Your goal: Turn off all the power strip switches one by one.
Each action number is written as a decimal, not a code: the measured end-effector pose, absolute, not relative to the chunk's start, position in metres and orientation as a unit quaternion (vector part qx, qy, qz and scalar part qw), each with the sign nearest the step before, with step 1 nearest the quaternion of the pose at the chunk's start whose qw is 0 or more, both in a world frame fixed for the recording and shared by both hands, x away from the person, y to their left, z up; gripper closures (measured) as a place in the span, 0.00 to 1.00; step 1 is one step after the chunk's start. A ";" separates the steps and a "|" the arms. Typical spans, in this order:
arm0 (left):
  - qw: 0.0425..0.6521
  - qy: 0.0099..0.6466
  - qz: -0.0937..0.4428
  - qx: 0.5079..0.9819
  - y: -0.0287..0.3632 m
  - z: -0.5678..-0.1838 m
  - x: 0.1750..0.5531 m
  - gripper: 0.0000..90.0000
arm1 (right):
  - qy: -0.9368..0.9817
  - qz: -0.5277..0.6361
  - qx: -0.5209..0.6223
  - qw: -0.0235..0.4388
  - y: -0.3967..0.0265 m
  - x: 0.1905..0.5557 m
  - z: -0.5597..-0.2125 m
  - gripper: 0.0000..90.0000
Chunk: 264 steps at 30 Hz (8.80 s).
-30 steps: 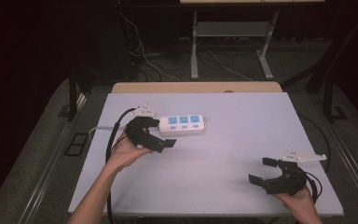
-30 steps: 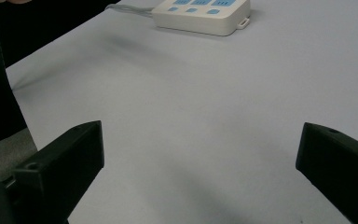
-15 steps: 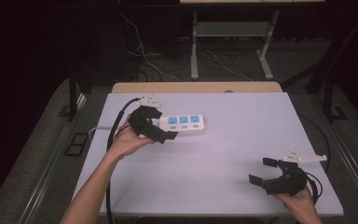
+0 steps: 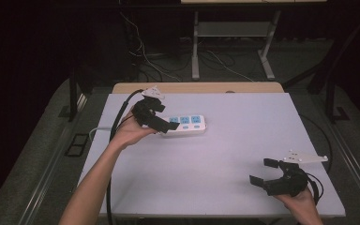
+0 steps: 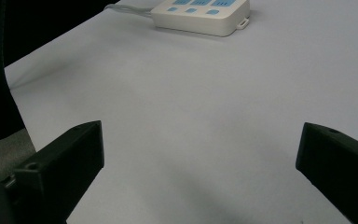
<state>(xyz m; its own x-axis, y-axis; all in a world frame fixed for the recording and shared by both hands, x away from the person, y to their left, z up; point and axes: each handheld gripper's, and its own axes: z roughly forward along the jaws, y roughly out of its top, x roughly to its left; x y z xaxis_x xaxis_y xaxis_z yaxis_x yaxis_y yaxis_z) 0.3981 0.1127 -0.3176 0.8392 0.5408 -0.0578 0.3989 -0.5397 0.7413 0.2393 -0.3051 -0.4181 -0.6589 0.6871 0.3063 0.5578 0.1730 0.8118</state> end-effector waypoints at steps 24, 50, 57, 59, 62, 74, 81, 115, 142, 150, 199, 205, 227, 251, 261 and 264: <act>0.377 0.288 0.103 0.874 0.103 -0.348 0.432 0.78 | 0.769 0.493 0.403 0.064 -0.301 0.243 -0.420 0.01; 0.349 0.335 0.085 0.871 0.113 -0.390 0.454 0.99 | 0.766 0.495 0.404 0.067 -0.304 0.243 -0.419 0.01; 0.344 0.342 0.070 0.872 0.114 -0.404 0.454 0.99 | 0.767 0.495 0.404 0.066 -0.305 0.243 -0.420 0.01; 0.343 0.343 0.069 0.872 0.114 -0.407 0.454 0.99 | 0.767 0.495 0.404 0.066 -0.305 0.242 -0.420 0.01; 0.346 0.345 0.066 0.870 0.114 -0.409 0.454 0.99 | 0.767 0.494 0.403 0.066 -0.305 0.242 -0.420 0.01; 0.343 0.331 0.054 0.878 0.104 -0.413 0.452 0.99 | 0.768 0.494 0.403 0.066 -0.305 0.242 -0.420 0.01; 0.338 0.322 0.067 0.882 0.100 -0.413 0.450 0.99 | 0.768 0.495 0.402 0.066 -0.305 0.242 -0.420 0.01; 0.340 0.316 0.075 0.883 0.092 -0.416 0.448 1.00 | 0.766 0.498 0.401 0.070 -0.307 0.241 -0.419 0.01; 0.325 0.278 0.093 0.899 0.072 -0.379 0.449 1.00 | 0.763 0.500 0.402 0.073 -0.309 0.241 -0.418 0.01; 0.321 0.283 0.091 0.899 0.066 -0.379 0.452 1.00 | 0.764 0.501 0.401 0.073 -0.309 0.241 -0.418 0.01; 0.301 0.279 0.071 0.909 0.051 -0.408 0.457 1.00 | 0.767 0.498 0.398 0.071 -0.308 0.242 -0.418 0.01; 0.308 0.292 0.049 0.904 0.055 -0.409 0.461 1.00 | 0.767 0.500 0.397 0.073 -0.308 0.240 -0.417 0.01; 0.290 0.272 0.085 0.914 0.048 -0.408 0.455 1.00 | 0.767 0.499 0.397 0.071 -0.309 0.241 -0.418 0.01; 0.315 0.253 0.088 0.910 0.048 -0.379 0.453 0.99 | 0.767 0.498 0.399 0.068 -0.308 0.244 -0.419 0.01; 0.315 0.233 0.095 0.915 0.031 -0.362 0.453 0.99 | 0.765 0.500 0.399 0.069 -0.309 0.243 -0.418 0.01; 0.313 0.229 0.095 0.917 0.027 -0.362 0.453 0.99 | 0.765 0.501 0.400 0.070 -0.310 0.243 -0.418 0.01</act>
